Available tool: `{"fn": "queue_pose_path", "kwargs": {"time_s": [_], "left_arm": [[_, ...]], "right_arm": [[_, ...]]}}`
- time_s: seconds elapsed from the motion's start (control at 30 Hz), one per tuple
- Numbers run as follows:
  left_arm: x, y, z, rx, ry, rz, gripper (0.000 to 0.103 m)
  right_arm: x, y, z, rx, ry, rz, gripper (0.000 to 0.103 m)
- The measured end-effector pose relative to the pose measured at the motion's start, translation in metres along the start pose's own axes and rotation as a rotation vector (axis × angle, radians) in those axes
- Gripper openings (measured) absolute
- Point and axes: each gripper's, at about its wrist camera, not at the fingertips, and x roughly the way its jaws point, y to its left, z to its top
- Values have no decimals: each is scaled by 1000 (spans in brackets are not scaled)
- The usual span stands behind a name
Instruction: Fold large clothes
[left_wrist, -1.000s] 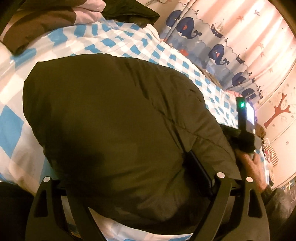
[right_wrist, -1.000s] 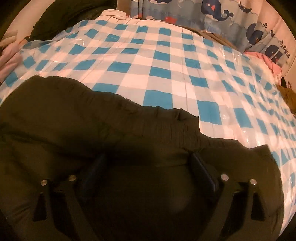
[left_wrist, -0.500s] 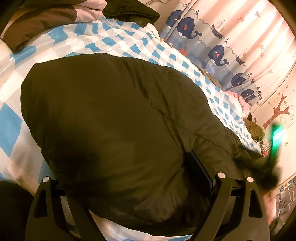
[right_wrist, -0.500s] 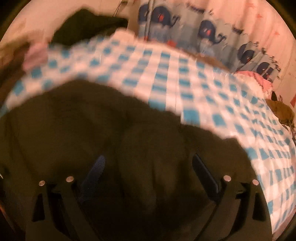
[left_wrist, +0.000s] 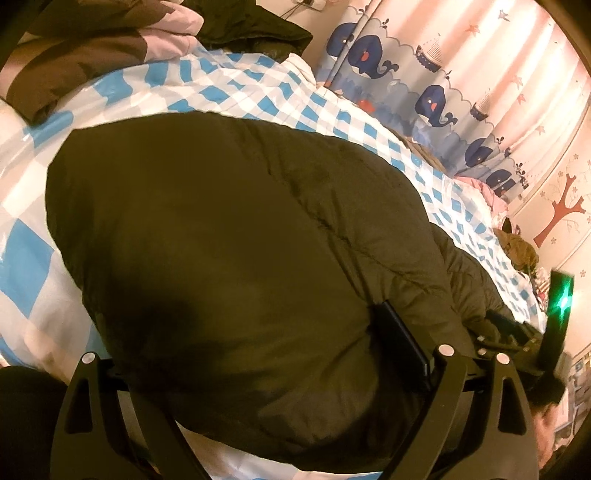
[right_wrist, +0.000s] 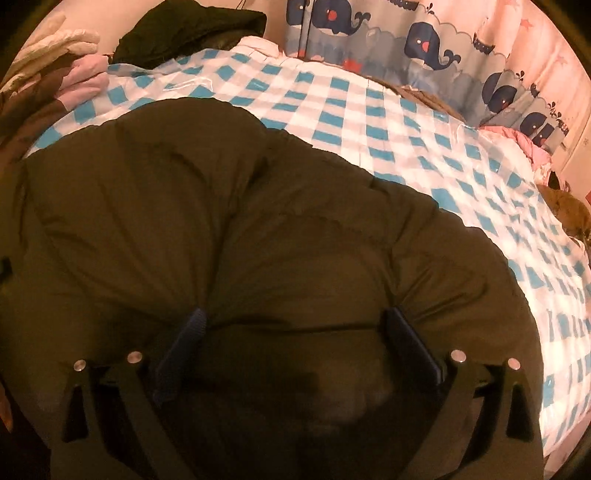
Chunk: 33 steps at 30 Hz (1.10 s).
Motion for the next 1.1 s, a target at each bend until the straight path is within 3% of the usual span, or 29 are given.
{"fn": "queue_pose_path", "kwargs": {"time_s": [0.2, 0.27, 0.37, 0.43, 0.47, 0.6, 0.77, 0.93, 1.03, 1.1], "left_arm": [[-1, 1, 0, 6, -5, 3, 87], [-1, 0, 1, 9, -6, 5, 87], [-1, -1, 0, 15, -9, 7, 87], [-1, -1, 0, 15, -12, 4, 87], [-2, 0, 1, 14, -12, 1, 87], [1, 3, 1, -11, 8, -11, 88], [6, 15, 2, -82, 39, -73, 90], [18, 43, 1, -254, 82, -168, 91], [19, 46, 0, -265, 79, -162, 91], [17, 52, -1, -292, 79, -174, 91]], "right_arm": [[7, 0, 72, -7, -78, -22, 94], [30, 3, 100, -10, -63, -40, 94], [79, 6, 120, 9, 33, -58, 94], [111, 13, 114, -2, 134, -37, 96], [116, 13, 113, -3, 139, -31, 96], [78, 3, 105, 31, 61, 8, 96], [0, -2, 47, 26, -61, -28, 96], [11, 10, -12, -46, -33, -70, 96], [11, 2, -3, 1, 19, -30, 96], [-16, 4, -3, -17, -53, -28, 96]]}}
